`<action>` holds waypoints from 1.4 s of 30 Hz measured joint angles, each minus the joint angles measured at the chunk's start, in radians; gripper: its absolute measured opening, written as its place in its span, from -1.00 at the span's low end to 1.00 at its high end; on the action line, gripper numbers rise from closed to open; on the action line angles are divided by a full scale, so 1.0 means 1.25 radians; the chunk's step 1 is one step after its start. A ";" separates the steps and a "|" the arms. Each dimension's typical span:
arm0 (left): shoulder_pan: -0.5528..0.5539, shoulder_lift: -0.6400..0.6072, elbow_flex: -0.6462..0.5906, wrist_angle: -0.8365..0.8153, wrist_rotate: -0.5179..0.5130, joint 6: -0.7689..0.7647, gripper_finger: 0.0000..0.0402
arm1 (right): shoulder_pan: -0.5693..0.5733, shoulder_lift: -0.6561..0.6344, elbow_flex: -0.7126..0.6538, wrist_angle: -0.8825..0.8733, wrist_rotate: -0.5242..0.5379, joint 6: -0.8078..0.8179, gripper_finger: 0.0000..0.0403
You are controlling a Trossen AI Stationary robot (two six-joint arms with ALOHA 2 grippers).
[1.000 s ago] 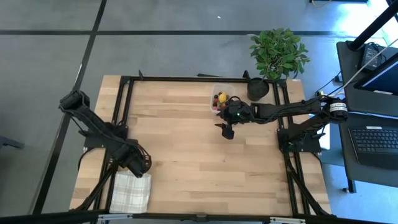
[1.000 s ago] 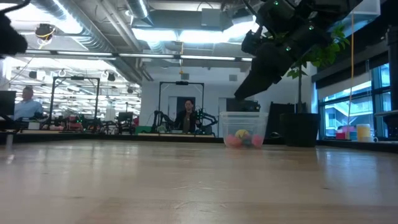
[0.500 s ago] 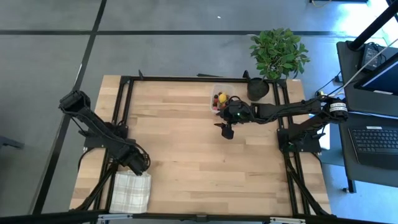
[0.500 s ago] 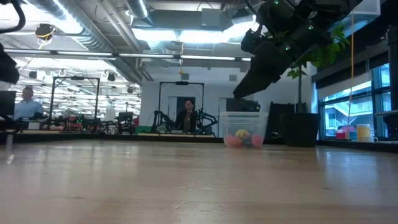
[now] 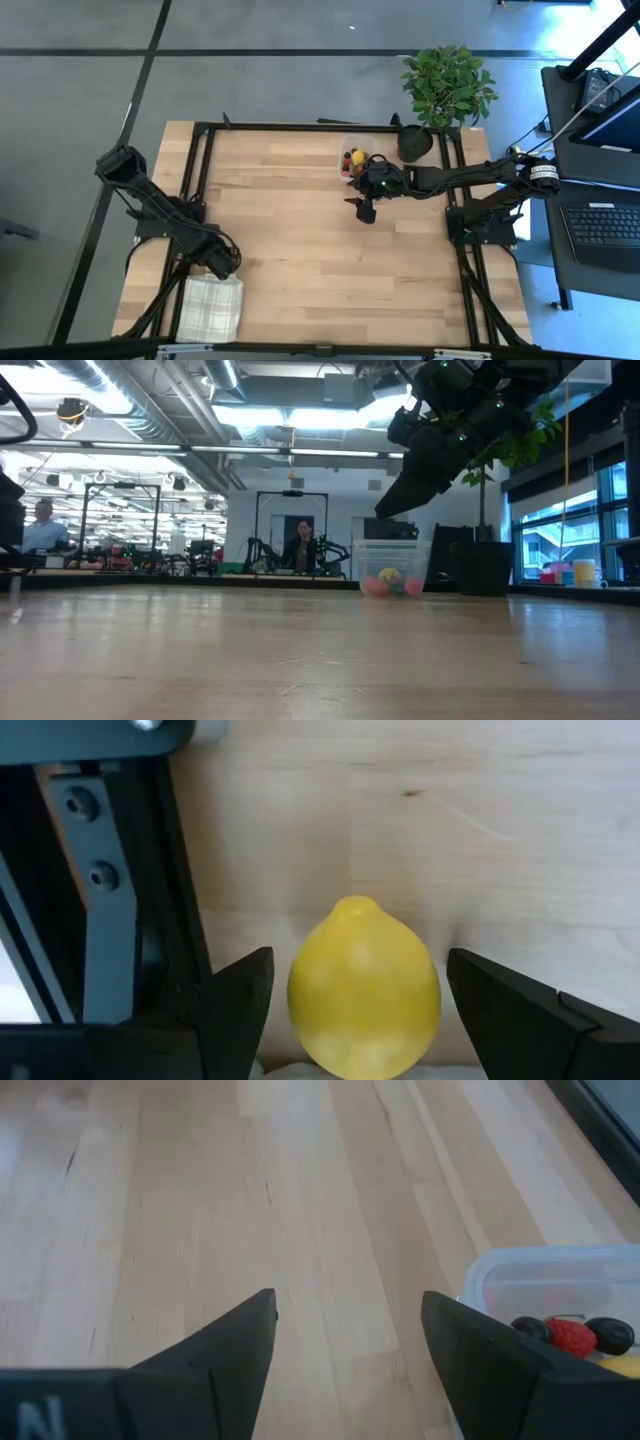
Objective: Pick and placing Produce into tupperware
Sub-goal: Put the lemon into the transparent bin
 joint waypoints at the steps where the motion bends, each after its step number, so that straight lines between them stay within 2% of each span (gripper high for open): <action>1: 0.000 0.000 0.000 0.002 0.000 0.011 0.45 | 0.000 0.000 0.000 0.000 0.000 0.000 0.25; 8: 0.000 0.000 0.000 0.001 0.000 0.062 0.45 | 0.000 0.000 0.000 0.002 0.000 -0.001 0.25; 33: 0.000 0.000 0.000 0.013 0.014 0.043 0.44 | 0.000 0.000 0.000 0.010 0.000 -0.022 0.25; 37: 0.000 0.000 0.000 0.016 0.043 0.043 0.36 | 0.000 0.000 0.000 0.010 0.000 -0.036 0.25; 42: 0.000 0.000 0.000 0.009 0.029 0.044 0.22 | 0.000 0.000 0.000 0.011 0.000 -0.042 0.25</action>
